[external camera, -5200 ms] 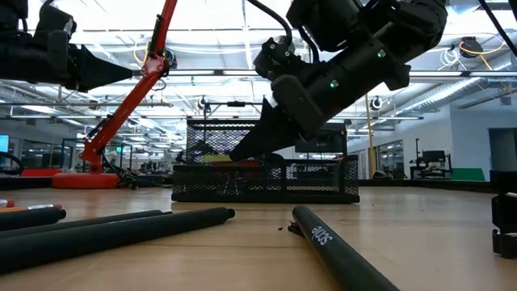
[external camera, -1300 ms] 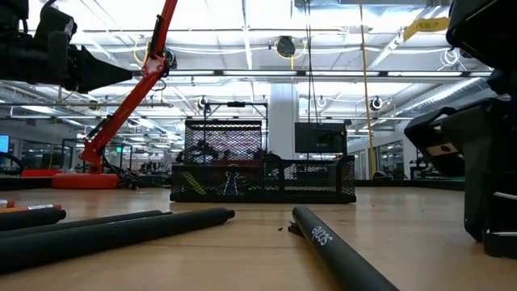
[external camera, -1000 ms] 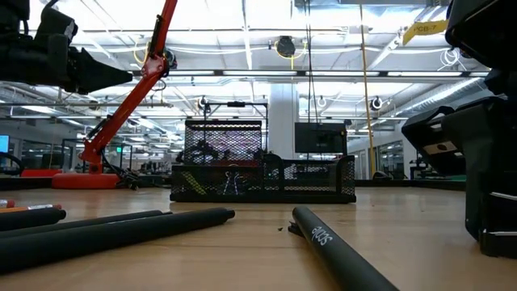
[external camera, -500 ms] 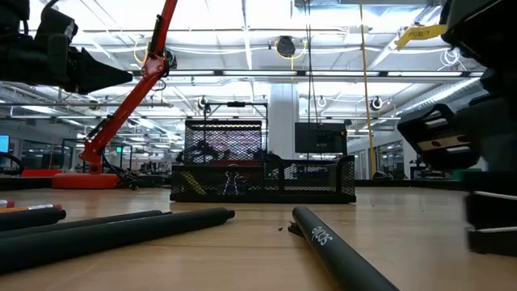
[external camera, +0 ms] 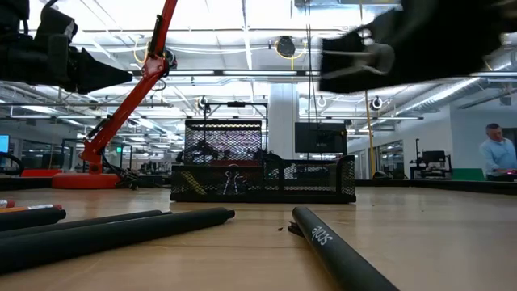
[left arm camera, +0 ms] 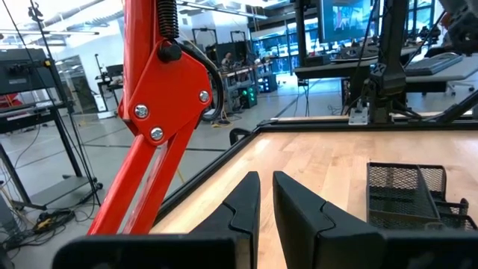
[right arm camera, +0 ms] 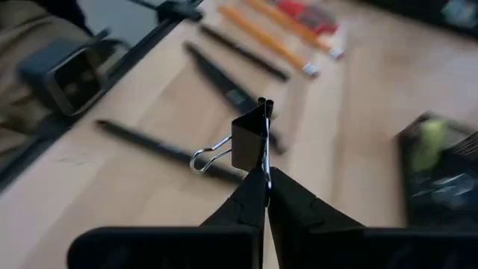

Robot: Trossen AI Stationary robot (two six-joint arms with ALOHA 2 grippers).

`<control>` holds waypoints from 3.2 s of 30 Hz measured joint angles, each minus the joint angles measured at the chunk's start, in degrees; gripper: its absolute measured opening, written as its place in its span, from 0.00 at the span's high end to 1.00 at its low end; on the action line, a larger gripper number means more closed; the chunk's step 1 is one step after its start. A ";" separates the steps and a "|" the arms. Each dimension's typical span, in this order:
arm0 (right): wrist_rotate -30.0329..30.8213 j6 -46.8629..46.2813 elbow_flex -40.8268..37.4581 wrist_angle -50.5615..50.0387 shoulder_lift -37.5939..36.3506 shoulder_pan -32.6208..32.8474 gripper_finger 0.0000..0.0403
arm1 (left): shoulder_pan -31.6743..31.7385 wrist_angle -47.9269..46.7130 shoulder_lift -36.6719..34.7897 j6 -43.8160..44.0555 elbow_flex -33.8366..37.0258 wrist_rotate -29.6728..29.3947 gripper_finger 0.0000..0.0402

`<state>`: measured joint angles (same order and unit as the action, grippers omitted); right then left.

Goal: Pick and place office supplies into organizer
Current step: Put the binder clip into the desk organizer

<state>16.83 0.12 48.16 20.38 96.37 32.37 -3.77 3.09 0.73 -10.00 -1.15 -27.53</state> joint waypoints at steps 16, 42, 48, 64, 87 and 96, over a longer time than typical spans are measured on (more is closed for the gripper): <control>-6.91 14.09 5.58 10.43 -0.23 -19.42 0.99 | 0.00 0.02 0.02 1.18 0.00 -0.04 0.88; -9.39 6.38 5.62 11.24 8.68 -23.36 0.99 | 0.00 0.04 0.01 0.19 0.00 -1.18 0.88; -9.41 6.90 5.62 7.16 8.68 -23.38 0.99 | 0.00 0.04 0.01 -0.13 0.00 -1.18 0.88; -7.66 8.06 5.60 4.39 8.68 -23.42 0.99 | 0.00 0.15 0.02 -1.51 0.00 -1.16 0.88; -7.98 6.58 5.55 2.58 9.67 -23.73 0.99 | 0.00 2.31 0.02 -1.88 0.00 -1.16 0.88; -8.08 6.52 5.73 6.25 12.33 -24.58 0.99 | 0.00 3.01 0.00 -1.81 0.00 -1.14 0.88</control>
<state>8.75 6.65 53.89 26.63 108.71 7.79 -3.77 6.10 0.74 -11.81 -1.15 -28.67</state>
